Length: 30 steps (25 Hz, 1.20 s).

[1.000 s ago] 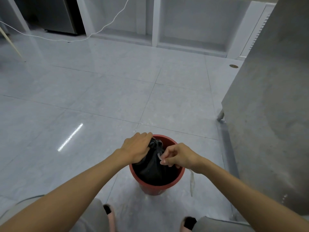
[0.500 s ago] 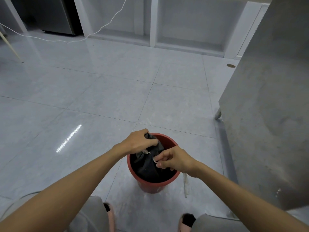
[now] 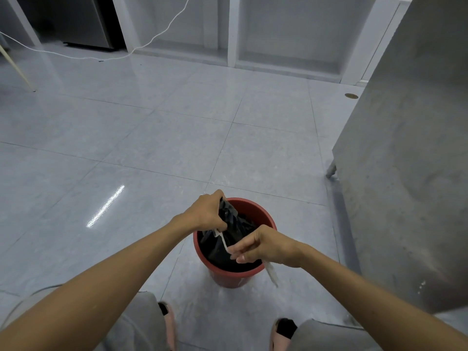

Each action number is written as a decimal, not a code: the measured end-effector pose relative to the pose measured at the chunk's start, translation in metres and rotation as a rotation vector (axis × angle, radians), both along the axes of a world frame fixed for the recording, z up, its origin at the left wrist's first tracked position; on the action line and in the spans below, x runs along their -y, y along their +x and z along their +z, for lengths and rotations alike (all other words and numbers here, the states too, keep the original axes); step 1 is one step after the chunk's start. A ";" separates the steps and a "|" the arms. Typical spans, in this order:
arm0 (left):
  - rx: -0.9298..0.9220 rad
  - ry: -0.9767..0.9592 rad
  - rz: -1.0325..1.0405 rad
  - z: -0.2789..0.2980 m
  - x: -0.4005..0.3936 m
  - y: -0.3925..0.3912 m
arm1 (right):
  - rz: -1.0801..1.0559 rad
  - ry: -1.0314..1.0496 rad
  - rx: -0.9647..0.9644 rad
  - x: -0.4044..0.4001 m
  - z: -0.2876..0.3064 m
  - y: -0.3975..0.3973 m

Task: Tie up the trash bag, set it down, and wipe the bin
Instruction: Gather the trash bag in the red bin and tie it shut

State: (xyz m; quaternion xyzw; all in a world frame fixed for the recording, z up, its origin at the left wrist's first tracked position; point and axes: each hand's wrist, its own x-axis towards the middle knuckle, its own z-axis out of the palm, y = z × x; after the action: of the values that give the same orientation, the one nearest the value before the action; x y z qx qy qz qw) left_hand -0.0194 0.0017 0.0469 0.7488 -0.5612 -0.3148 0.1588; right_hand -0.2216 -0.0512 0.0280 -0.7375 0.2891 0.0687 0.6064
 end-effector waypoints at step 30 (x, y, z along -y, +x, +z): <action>0.901 -0.402 -1.136 -0.018 -0.037 -0.073 | -0.411 -0.113 -0.212 0.016 0.009 0.056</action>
State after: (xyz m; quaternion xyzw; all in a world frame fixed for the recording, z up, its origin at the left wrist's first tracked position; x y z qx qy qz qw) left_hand -0.0922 0.0389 0.0288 0.3570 -0.9185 0.0973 -0.1394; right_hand -0.1655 -0.0669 0.0373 -0.6845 0.4988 0.0047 0.5317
